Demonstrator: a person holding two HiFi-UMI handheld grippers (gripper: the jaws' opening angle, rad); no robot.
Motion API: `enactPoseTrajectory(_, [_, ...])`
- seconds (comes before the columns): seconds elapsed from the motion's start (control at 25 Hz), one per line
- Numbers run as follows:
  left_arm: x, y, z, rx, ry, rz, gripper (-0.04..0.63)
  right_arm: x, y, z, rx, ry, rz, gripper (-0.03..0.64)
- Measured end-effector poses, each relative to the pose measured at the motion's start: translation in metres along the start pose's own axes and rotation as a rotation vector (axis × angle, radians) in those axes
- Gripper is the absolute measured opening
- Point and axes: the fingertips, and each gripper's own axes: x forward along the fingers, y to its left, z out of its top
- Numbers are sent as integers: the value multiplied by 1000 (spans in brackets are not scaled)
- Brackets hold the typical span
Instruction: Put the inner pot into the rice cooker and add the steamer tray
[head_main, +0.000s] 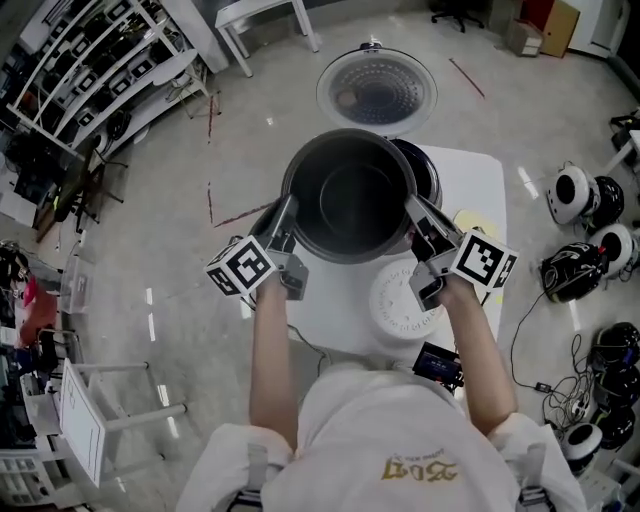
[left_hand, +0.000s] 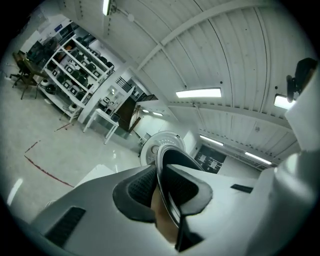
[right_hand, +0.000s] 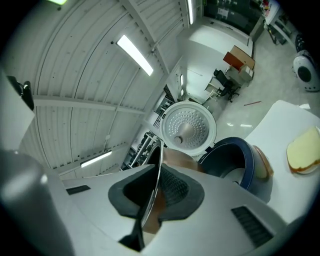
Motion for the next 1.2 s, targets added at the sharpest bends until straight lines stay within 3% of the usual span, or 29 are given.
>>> enactPoseTrajectory(0.56, [78,-4,0,-36,75,-132,72,3,-34,35,5,-111,-109,41])
enactPoseTrajectory(1.2, [128,27,-34,-66,195,-162,72,9,-88,26,51,-135,-244,40])
